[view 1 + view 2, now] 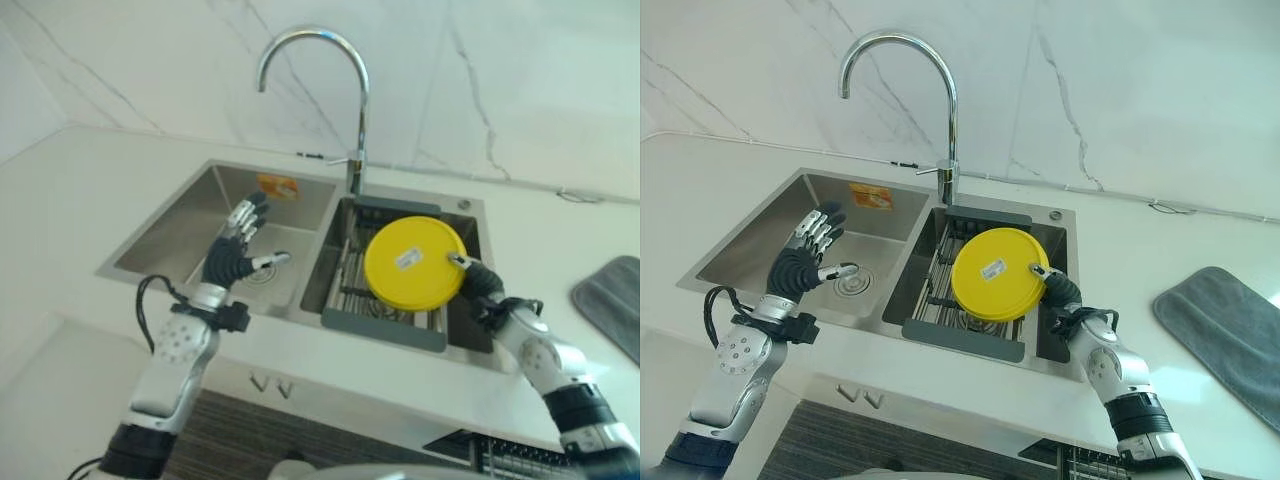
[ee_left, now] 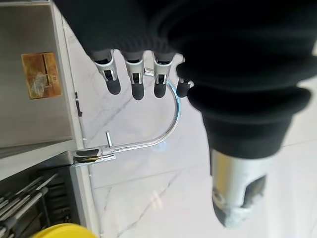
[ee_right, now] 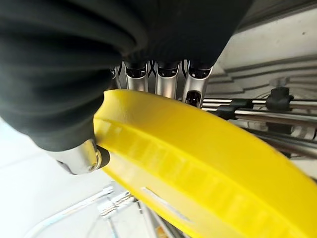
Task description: Place the dishes in the dishwasher.
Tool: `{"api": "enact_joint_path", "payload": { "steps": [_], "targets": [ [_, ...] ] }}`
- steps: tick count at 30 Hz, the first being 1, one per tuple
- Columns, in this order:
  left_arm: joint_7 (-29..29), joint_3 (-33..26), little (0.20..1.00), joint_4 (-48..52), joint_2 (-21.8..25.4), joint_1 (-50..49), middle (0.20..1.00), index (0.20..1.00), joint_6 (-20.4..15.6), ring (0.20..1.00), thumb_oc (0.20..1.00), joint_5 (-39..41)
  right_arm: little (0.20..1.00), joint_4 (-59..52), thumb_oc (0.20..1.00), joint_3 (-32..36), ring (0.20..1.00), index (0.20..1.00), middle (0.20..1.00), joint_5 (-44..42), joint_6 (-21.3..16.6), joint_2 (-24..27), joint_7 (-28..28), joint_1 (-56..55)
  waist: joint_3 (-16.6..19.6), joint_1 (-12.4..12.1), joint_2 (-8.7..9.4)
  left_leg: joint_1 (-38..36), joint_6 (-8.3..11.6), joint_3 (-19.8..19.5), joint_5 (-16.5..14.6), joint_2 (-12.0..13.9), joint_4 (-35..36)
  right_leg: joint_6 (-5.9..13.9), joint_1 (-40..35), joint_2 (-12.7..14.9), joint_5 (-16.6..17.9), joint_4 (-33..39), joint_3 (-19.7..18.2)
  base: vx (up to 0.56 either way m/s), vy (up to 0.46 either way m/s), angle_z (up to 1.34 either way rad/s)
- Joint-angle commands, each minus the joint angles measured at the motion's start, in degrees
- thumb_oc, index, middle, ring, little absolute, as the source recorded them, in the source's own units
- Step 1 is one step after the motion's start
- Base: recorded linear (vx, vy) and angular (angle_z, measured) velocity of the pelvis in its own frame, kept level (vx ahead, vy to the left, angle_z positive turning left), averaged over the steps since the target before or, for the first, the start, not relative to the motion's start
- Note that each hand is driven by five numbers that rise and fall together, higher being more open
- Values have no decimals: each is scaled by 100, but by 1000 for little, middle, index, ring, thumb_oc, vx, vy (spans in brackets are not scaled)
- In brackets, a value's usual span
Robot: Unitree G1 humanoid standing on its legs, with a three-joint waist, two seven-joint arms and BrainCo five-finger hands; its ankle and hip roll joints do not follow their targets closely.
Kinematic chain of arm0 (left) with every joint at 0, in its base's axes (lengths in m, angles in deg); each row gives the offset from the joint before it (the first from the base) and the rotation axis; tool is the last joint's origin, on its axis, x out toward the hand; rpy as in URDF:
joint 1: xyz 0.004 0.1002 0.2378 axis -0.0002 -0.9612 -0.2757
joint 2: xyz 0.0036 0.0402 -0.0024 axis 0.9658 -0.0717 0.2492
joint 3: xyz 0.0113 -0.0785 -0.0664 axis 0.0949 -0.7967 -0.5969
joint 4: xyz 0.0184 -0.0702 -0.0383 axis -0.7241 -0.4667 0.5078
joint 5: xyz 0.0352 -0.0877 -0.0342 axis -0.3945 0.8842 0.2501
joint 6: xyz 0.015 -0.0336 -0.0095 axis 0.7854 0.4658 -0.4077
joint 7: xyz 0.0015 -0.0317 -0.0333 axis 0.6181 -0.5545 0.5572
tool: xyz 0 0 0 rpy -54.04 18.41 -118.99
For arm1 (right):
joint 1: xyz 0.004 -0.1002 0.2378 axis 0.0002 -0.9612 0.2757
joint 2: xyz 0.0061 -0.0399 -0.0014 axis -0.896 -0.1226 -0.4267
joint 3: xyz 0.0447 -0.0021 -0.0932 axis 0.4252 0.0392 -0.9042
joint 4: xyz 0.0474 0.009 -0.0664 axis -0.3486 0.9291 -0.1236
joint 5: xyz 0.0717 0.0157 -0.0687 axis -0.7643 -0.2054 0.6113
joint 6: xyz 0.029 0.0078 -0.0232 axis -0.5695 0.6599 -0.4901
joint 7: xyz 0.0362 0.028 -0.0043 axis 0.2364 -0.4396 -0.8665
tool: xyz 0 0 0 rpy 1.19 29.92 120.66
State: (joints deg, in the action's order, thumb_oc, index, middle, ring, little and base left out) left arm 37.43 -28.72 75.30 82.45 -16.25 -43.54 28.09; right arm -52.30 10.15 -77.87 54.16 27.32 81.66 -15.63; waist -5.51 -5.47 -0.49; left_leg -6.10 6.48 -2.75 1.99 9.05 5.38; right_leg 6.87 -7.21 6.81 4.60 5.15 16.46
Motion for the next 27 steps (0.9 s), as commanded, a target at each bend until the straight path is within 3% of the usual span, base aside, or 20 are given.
{"api": "enact_joint_path", "payload": {
  "steps": [1, 3, 6, 8, 9, 10, 12, 15, 17, 19, 21, 22, 24, 27],
  "targets": [
    [-104, -258, 1000, 151, 221, -82, 1000, 1000, -493, 1000, 1000, 145, 200, -788, 200, 553, 200, 200, 200, -503, -650, -100, -96, 226, 205, 50, 139, -104, 79, 916, -221, 338, -38, 35, -92, 144, -510, -14, -112, -2, -168, -1],
    [-228, -306, 1000, 226, 139, -190, 1000, 1000, -641, 1000, 1000, 264, 200, -952, 200, 746, 200, 200, 200, -572, -730, -126, -68, 48, 182, 95, 106, -41, 121, 1073, -111, 417, -38, 3, -57, 90, -507, -14, -117, -71, -14, 2],
    [-213, -340, 1000, 367, -3, -396, 1000, 1000, -940, 1000, 1000, 307, 200, -1262, 200, 960, 200, 200, 200, -828, -703, -55, -69, -87, 58, 83, 177, -48, 107, 762, -119, 262, -377, -35, 25, 70, -439, -14, -332, -157, 87, 0],
    [-113, -354, 1000, 426, -97, -462, 1000, 1000, -1137, 1000, 1000, 238, 200, -1312, 200, 1035, 200, 200, 200, -955, -727, -73, -271, -96, -106, 36, 367, 376, -7, 242, -307, -60, -1630, -63, 119, 195, -248, -14, -494, -262, 243, -29],
    [-78, -366, 1000, 420, -125, -462, 1000, 1000, -1179, 1000, 1000, 211, 200, -1332, 200, 1037, 200, 200, 200, -984, -719, -69, -326, -92, -155, 21, 413, 392, -104, -2, -461, -244, -1793, -48, 151, 226, -168, -14, -563, -287, 374, -54],
    [-15, -350, 1000, 373, -148, -436, 1000, 1000, -1242, 1000, 1000, 176, 200, -1387, 200, 1019, 200, 200, 200, -1033, -725, -64, -312, -70, -199, 31, 457, 256, -228, -271, -673, -487, -1634, -21, 262, 275, -5, -14, -688, -201, 338, -58],
    [-2, -345, 1000, 321, -112, -370, 1000, 1000, -1262, 1000, 1000, 187, 200, -1471, 200, 1023, 200, 200, 200, -1062, -725, -102, -223, -50, -190, 167, 400, -149, -306, -69, -966, -495, -1001, 130, 461, 373, 167, -14, -734, -166, 412, -51],
    [-246, -360, 1000, 249, -22, -229, 1000, 1000, -1268, 1000, 1000, 270, 200, -1571, 200, 1303, 200, 200, 200, -1156, -752, -246, -227, -239, -241, 394, 340, -560, -384, 99, -1023, -513, -432, 461, 819, 662, 466, -87, -808, -185, 447, -24],
    [-446, -367, 1000, 339, -56, -173, 1000, 1000, -1134, 1000, 1000, 223, 200, -1649, 200, 1514, 200, 200, 200, -1345, -696, -386, -283, -457, -326, 458, 391, -645, -431, -81, -1062, -695, -279, 535, 986, 947, 771, -132, -871, -210, 381, 7],
    [-557, -335, 1000, 404, -38, -184, 1000, 1000, -1079, 1000, 1000, 226, 200, -1763, 200, 1507, 200, 200, 200, -1528, -684, -499, -298, -617, -389, 458, 399, -687, -485, -277, -1051, -843, -168, 562, 1104, 1010, 935, -68, -875, -212, 279, 12],
    [-561, -314, 1000, 427, -9, -197, 1000, 1000, -1038, 1000, 1000, 164, 200, -1822, 200, 1417, 200, 200, 200, -1577, -721, -617, -270, -676, -460, 442, 366, -731, -505, -263, -982, -853, -90, 575, 1202, 959, 964, -89, -762, -213, 121, -25],
    [-579, -381, 1000, 436, 59, -282, 1000, 1000, -1034, 1000, 1000, 168, 200, -1867, 200, 1270, 200, 200, 200, -1556, -742, -674, -282, -699, -515, 380, 338, -788, -545, -31, -976, -819, -45, 583, 1187, 819, 865, -443, -388, -299, 92, -58],
    [-553, -409, 1000, 366, 190, -363, 1000, 1000, -1217, 1000, 1000, 247, 200, -1938, 200, 1106, 200, 200, 200, -1737, -884, -541, -275, -723, -524, 348, 221, -658, -709, 357, -860, -815, -54, 341, 1046, 438, 243, -1259, -215, -411, 126, -77],
    [-409, -336, 1000, 407, 206, -337, 1000, 1000, -1248, 1000, 1000, 123, 200, -1911, 200, 1055, 200, 200, 200, -1848, -1009, -526, -341, -640, -509, 264, 183, -504, -834, 583, -795, -826, -81, 203, 858, 397, 21, -1761, -46, -307, 27, -107]
  ]
}}
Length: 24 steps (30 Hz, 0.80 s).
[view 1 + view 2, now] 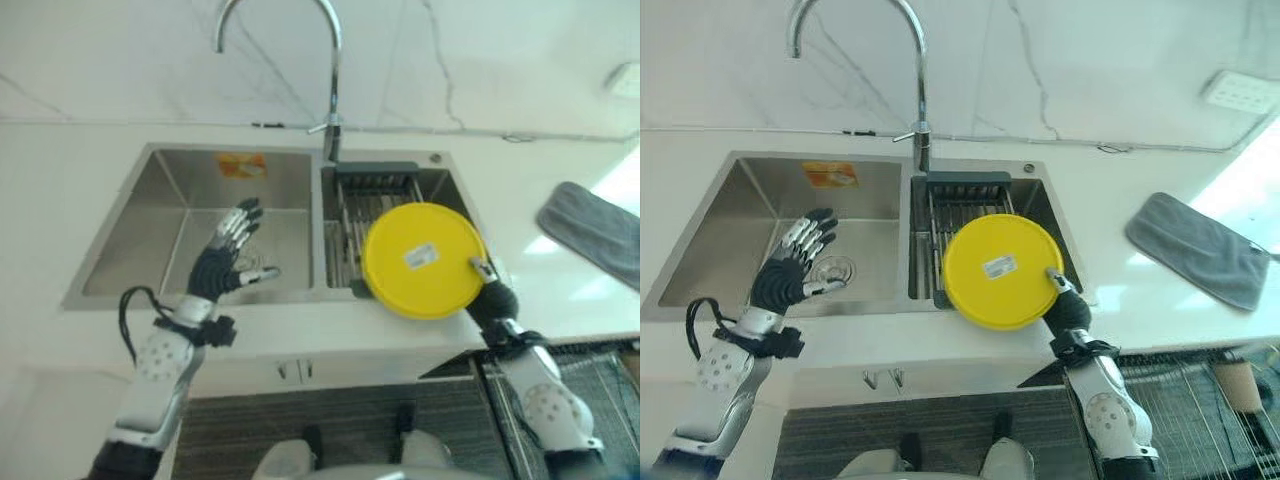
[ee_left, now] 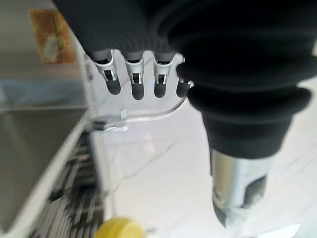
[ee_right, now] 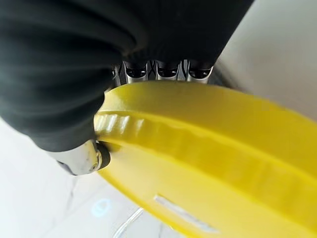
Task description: Place the dishes in the dishwasher.
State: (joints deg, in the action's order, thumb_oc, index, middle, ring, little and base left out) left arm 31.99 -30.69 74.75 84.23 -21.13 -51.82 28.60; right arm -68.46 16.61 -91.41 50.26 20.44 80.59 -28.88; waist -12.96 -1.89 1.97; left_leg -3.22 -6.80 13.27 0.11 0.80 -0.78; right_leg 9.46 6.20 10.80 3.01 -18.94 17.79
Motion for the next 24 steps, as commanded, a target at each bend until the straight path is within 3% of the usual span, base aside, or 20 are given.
{"api": "enact_joint_path", "payload": {
  "steps": [1, 3, 6, 8, 9, 11, 14, 18, 19, 21, 22, 24],
  "targets": [
    [229, -51, 1000, 454, 20, 201, 1000, 1000, -361, 1000, 1000, -23, 200, -233, 200, 315, 200, 200, 200, -484, -708, 128, -248, 742, 264, -202, -42, -691, 461, -920, -550, 1, 517, -92, -686, 66, 112, 585, -67, -327, -179, -89],
    [159, 48, 1000, 482, 101, 319, 1000, 1000, -199, 1000, 1000, -9, 200, -200, 200, 257, 200, 200, 200, -632, -869, 102, -153, 759, 426, -413, 73, -505, 515, -821, -437, 22, 511, 1, -1307, 280, 120, 998, 20, -310, -372, -123],
    [33, 42, 1000, 527, 163, 364, 1000, 1000, -87, 1000, 1000, 38, 200, -278, 200, 346, 200, 200, 200, -700, -967, 12, -116, 679, 516, -434, 123, -448, 579, -797, -390, 80, 516, 150, -1450, 579, 424, 1084, 17, -208, -350, -73],
    [15, 36, 1000, 547, 282, 440, 1000, 1000, -34, 1000, 1000, 59, 200, -333, 200, 350, 200, 200, 200, -721, -932, -70, -64, 733, 549, -411, 99, -486, 654, -627, -376, 242, 552, 271, -1437, 860, 633, 1006, 105, -281, -466, -46],
    [63, 58, 1000, 560, 363, 562, 1000, 1000, 13, 1000, 1000, 76, 200, -333, 200, 304, 200, 200, 200, -694, -911, -94, -44, 801, 569, -394, 71, -479, 760, -479, -338, 434, 560, 292, -1446, 838, 466, 1226, 211, -272, -497, -62],
    [105, 87, 1000, 603, 375, 647, 1000, 1000, 91, 1000, 1000, 122, 200, -382, 200, 288, 200, 200, 200, -696, -875, -62, 13, 803, 596, -330, 41, -447, 938, -293, -243, 694, 543, 257, -1570, 591, 102, 1841, 301, -235, -491, -61],
    [246, 137, 1000, 712, 211, 652, 1000, 1000, 212, 1000, 1000, 162, 200, -458, 200, 312, 200, 200, 200, -710, -773, 90, 37, 836, 628, -193, 31, -378, 1175, -110, -38, 1056, 578, 210, -1613, 253, -53, 2387, 171, -224, -470, -95],
    [185, 212, 1000, 790, -97, 434, 1000, 1000, 91, 1000, 1000, 28, 200, -674, 200, 337, 200, 200, 200, -676, -656, 245, 58, 673, 632, -16, 44, -236, 1439, -163, 218, 1417, 578, -109, -1452, -192, -234, 2394, -170, -158, -459, -44],
    [254, 326, 1000, 765, -130, 304, 1000, 1000, -39, 1000, 1000, -317, 200, -758, 200, 313, 200, 200, 200, -566, -662, 297, 94, 670, 615, -7, 21, -171, 1522, -393, 292, 1490, 578, -237, -1373, -396, -295, 2394, -338, -121, -483, -66],
    [418, 349, 1000, 771, -113, 225, 1000, 1000, -85, 1000, 1000, -153, 200, -828, 200, 265, 200, 200, 200, -524, -566, 342, 168, 701, 588, -82, 7, -159, 1485, -686, 273, 1349, 479, -297, -1404, -474, -332, 2394, -462, -10, -302, -67],
    [448, 303, 1000, 796, -160, 216, 1000, 1000, -82, 1000, 1000, -80, 200, -797, 200, 205, 200, 200, 200, -435, -564, 334, 190, 773, 536, -165, 4, -31, 1344, -850, 2, 984, 37, -333, -1437, -475, -346, 2394, -490, 30, -203, -67],
    [330, 267, 1000, 784, -197, 231, 1000, 1000, -85, 1000, 1000, -84, 200, -806, 200, 152, 200, 200, 200, -325, -658, 315, 185, 781, 499, -195, 3, 92, 1196, -656, -259, 595, -330, -343, -1488, -457, -356, 2394, -378, 33, -117, -56]
  ]
}}
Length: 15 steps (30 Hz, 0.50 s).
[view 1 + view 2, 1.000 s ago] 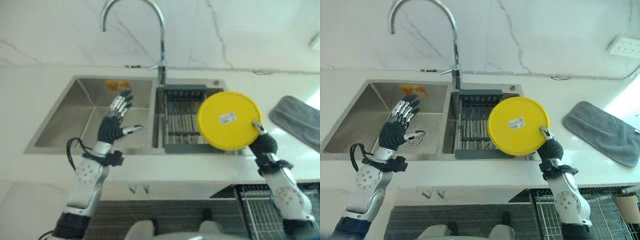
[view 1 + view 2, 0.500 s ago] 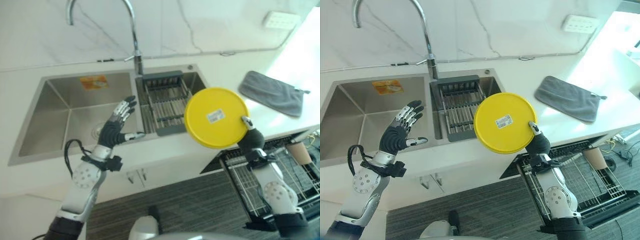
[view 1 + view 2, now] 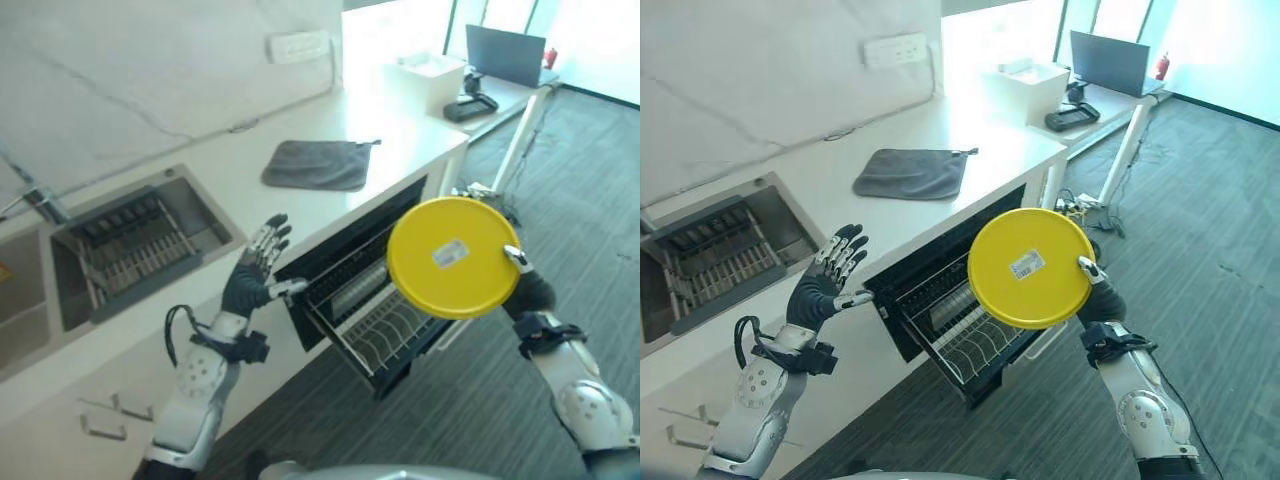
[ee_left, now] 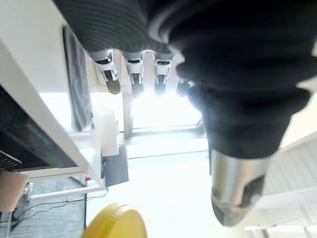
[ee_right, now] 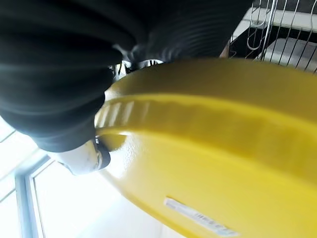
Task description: Place the dishes in the dishwasher.
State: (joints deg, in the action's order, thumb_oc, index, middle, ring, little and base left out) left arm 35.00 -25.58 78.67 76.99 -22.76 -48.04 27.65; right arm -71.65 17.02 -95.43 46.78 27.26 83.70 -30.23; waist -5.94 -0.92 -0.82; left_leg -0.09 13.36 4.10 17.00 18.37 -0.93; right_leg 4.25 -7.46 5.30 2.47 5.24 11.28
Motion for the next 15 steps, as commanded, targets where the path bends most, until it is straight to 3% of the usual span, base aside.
{"api": "enact_joint_path", "payload": {
  "steps": [1, 3, 4, 7, 9, 11, 13, 15],
  "targets": [
    [-50, -246, 1000, 381, 510, 434, 1000, 1000, -441, 1000, 1000, -5, 200, -549, 200, 112, 200, 200, 200, 63, -365, -363, -105, 873, -205, -279, 280, -171, -876, 444, -2027, -1315, -401, 184, -140, 101, -299, -24, 366, 56, -55, 3],
    [-204, -201, 1000, 293, 469, 501, 1000, 1000, -503, 1000, 1000, -29, 200, -645, 200, 149, 200, 200, 200, 83, -479, -369, -35, 801, -189, -237, 261, -151, -956, 772, -2072, -1535, -348, 208, -149, 101, -283, -24, 570, 131, 34, 92],
    [-238, -48, 1000, 273, 428, 619, 1000, 1000, -547, 1000, 1000, -70, 200, -765, 200, 106, 200, 200, 200, 184, -549, -478, 147, 816, -203, -226, 211, -212, -995, 951, -1879, -1646, 46, 192, -199, 7, -303, -89, 767, 221, 137, 102],
    [121, 88, 1000, 183, 433, 690, 1000, 1000, -563, 1000, 1000, -312, 200, -643, 200, -45, 200, 200, 200, 144, -510, -526, -61, 889, -243, -243, 273, -387, -1145, 633, -1926, -1732, 122, 161, -157, -40, -468, -394, 604, 284, 238, 32],
    [250, 93, 1000, 173, 474, 711, 1000, 1000, -583, 1000, 1000, -218, 200, -669, 200, 32, 200, 200, 200, 119, -466, -501, -227, 851, -228, -238, 338, -533, -1264, 644, -1913, -1762, 291, 264, -59, -24, -526, -971, 645, 231, 187, -20],
    [277, 29, 1000, 76, 543, 683, 1000, 1000, -721, 1000, 1000, -320, 200, -665, 200, 134, 200, 200, 200, 152, -491, -605, -480, 760, -268, -246, 401, -654, -1357, 502, -1891, -1779, 460, 471, 318, 27, -305, -1969, 745, 215, 170, 3],
    [216, -91, 1000, 21, 603, 711, 1000, 1000, -788, 1000, 1000, -300, 200, -716, 200, 204, 200, 200, 200, 111, -470, -703, -549, 702, -339, -299, 321, -657, -1444, 453, -1942, -1647, 416, 549, 694, 189, -97, -3236, 960, 110, 149, 8],
    [141, -189, 1000, 33, 631, 761, 1000, 1000, -818, 1000, 1000, -374, 200, -722, 200, 213, 200, 200, 200, 128, -441, -813, -640, 724, -391, -390, 307, -599, -1516, 361, -2022, -1595, 316, 559, 989, 374, -99, -3993, 1004, 77, 80, 10]
  ]
}}
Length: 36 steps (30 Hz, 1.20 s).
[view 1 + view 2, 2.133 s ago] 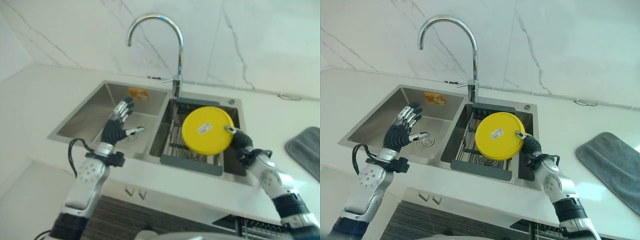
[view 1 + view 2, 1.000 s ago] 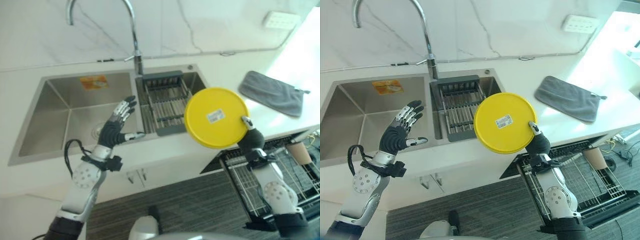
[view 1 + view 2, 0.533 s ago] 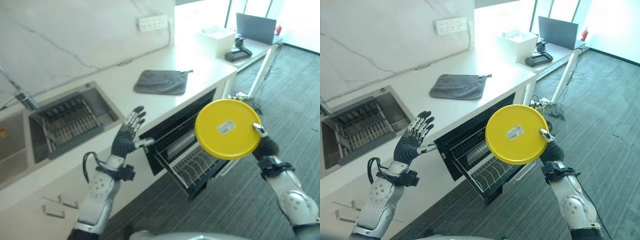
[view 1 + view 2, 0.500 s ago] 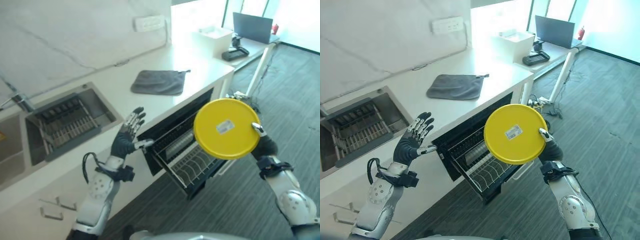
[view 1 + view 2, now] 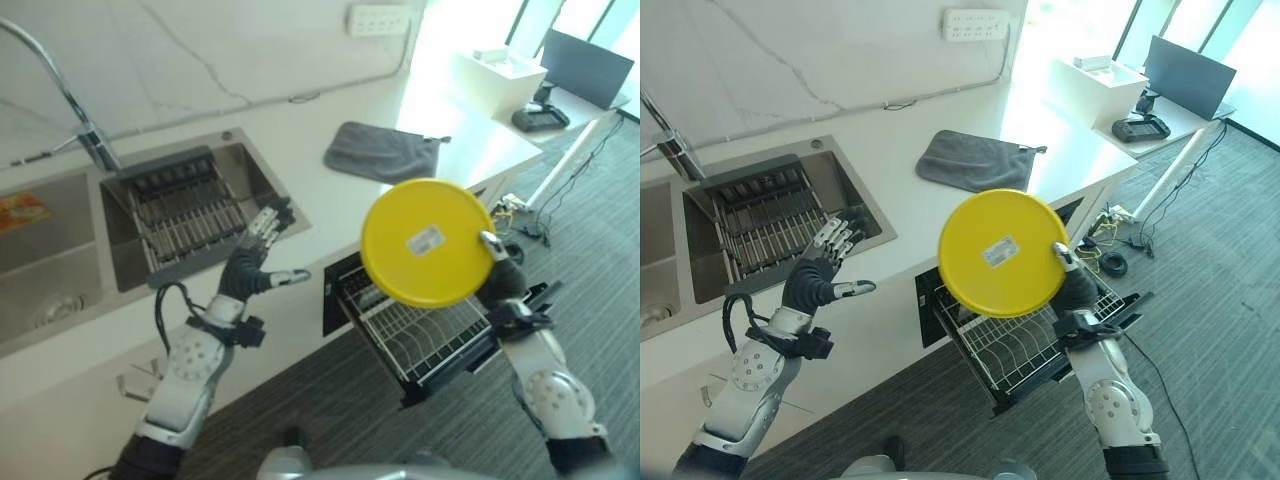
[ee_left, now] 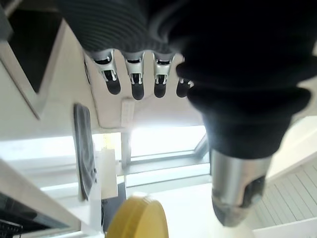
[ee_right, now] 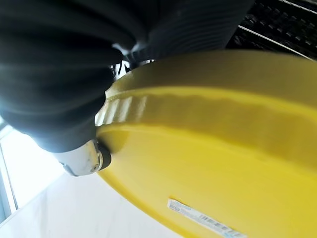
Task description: Place the dishes in the dishwasher.
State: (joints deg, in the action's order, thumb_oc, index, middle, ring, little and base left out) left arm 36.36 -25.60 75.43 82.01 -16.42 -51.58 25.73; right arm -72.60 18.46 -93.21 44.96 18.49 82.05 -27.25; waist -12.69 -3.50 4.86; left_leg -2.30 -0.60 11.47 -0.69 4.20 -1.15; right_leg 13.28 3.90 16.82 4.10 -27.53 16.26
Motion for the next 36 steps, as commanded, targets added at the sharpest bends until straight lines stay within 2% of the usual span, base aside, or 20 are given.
{"api": "enact_joint_path", "payload": {
  "steps": [1, 5, 6, 8, 9, 11, 12, 15, 19, 22, 24, 25, 27, 30, 33, 36],
  "targets": [
    [1, -205, 1000, 360, 147, 132, 1000, 1000, -469, 1000, 1000, -244, 200, -610, 200, 63, 200, 200, 200, -92, -254, 52, -509, 437, 279, -154, -241, -364, -126, -402, -264, -180, 314, -339, -138, -757, -267, -716, 477, 116, -48, 3],
    [-40, -316, 1000, 416, 327, 307, 1000, 1000, -242, 1000, 1000, -221, 200, -442, 200, 33, 200, 200, 200, -127, -448, 48, -659, 494, 311, -384, -33, -311, -32, -682, -285, -185, 215, -264, -641, -106, 155, 844, 442, 129, -265, 19],
    [-31, -311, 1000, 468, 350, 331, 1000, 1000, -166, 1000, 1000, -218, 200, -420, 200, 32, 200, 200, 200, -133, -548, 40, -705, 464, 330, -399, 39, -325, 75, -772, -321, -150, 187, -186, -860, 85, 357, 1684, 386, 183, -416, 31],
    [20, -245, 1000, 520, 327, 317, 1000, 1000, -129, 1000, 1000, -277, 200, -518, 200, 12, 200, 200, 200, -138, -594, 50, -634, 449, 376, -331, 61, -380, 198, -866, -364, -30, 219, -91, -930, 235, 605, 2417, 135, 174, -364, 52],
    [36, -220, 1000, 525, 310, 313, 1000, 1000, -128, 1000, 1000, -318, 200, -545, 200, -1, 200, 200, 200, -134, -586, 50, -600, 460, 390, -310, 54, -409, 236, -885, -372, 25, 245, -64, -951, 257, 677, 2553, 76, 166, -307, 76],
    [7, -125, 1000, 549, 273, 344, 1000, 1000, -53, 1000, 1000, -413, 200, -636, 200, -46, 200, 200, 200, -140, -510, 118, -411, 511, 446, -211, 34, -447, 375, -1133, -340, 261, 356, -13, -833, 323, 829, 3010, -344, 179, -428, 61],
    [31, -74, 1000, 547, 266, 381, 1000, 1000, -28, 1000, 1000, -447, 200, -654, 200, -59, 200, 200, 200, -140, -497, 144, -330, 517, 455, -190, 27, -441, 418, -1174, -344, 332, 361, -2, -855, 309, 786, 3151, -402, 147, -572, 52],
    [97, 28, 1000, 585, 312, 496, 1000, 1000, 14, 1000, 1000, -546, 200, -781, 200, -63, 200, 200, 200, -82, -717, 172, 10, 525, 445, -130, 38, -407, 581, -1399, -344, 666, 372, 52, -801, 256, 598, 3142, -715, 80, -586, 88],
    [261, -124, 1000, 627, 369, 232, 1000, 1000, 3, 1000, 1000, -617, 200, -865, 200, -150, 200, 200, 200, -159, -482, 389, -89, 609, 499, -184, -21, -441, 820, -1429, -63, 1153, 545, 86, -901, -112, 117, 3253, -666, -7, -583, 36],
    [368, -234, 1000, 648, 291, -47, 1000, 1000, -10, 1000, 1000, -506, 200, -917, 200, -203, 200, 200, 200, 4, -278, 563, -120, 654, 544, -172, -117, -265, 954, -1101, 310, 1404, 615, -196, -898, -437, -102, 3253, -599, -33, -321, 9],
    [229, -194, 1000, 654, 206, -87, 1000, 1000, -61, 1000, 1000, -411, 200, -951, 200, -72, 200, 200, 200, 202, -390, 603, -155, 473, 515, -134, -117, -82, 977, -739, 359, 1331, 401, -258, -1017, -475, -186, 3253, -420, -60, -160, 21],
    [146, -155, 1000, 644, 117, -87, 1000, 1000, -141, 1000, 1000, -439, 200, -974, 200, 28, 200, 200, 200, 372, -484, 661, -176, 388, 478, -133, -106, 151, 938, -713, 253, 1090, 88, -278, -1024, -469, -200, 3253, -343, -152, -66, 65],
    [68, -218, 1000, 705, 145, -157, 1000, 1000, -129, 1000, 1000, -298, 200, -1079, 200, 138, 200, 200, 200, 826, -577, 710, -108, 340, 533, -68, -219, 77, 968, -490, 376, 1080, 519, -207, -910, -380, -172, 3253, -111, -111, 52, 73],
    [29, -335, 1000, 530, 246, -312, 1000, 1000, -21, 1000, 1000, 108, 200, -1131, 200, 193, 200, 200, 200, 1377, -590, 764, -117, 300, 608, 8, -305, -39, 930, -635, 259, 1050, 615, -174, -940, -344, -189, 3253, -188, 23, 122, 34],
    [-221, -409, 1000, 432, 81, -505, 1000, 1000, -212, 1000, 1000, 957, 200, -1126, 200, 326, 200, 200, 200, 2018, -796, 800, -344, 154, 639, 25, -306, -99, 918, -650, 180, 1011, 615, -126, -987, -249, -158, 3253, -121, -4, 99, 2],
    [-222, -410, 1000, 432, 82, -507, 1000, 1000, -213, 1000, 1000, 959, 200, -1124, 200, 324, 200, 200, 200, 2022, -798, 798, -347, 154, 638, 28, -305, -100, 918, -653, 180, 1010, 615, -125, -990, -248, -158, 3253, -118, -4, 17, 12]
  ]
}}
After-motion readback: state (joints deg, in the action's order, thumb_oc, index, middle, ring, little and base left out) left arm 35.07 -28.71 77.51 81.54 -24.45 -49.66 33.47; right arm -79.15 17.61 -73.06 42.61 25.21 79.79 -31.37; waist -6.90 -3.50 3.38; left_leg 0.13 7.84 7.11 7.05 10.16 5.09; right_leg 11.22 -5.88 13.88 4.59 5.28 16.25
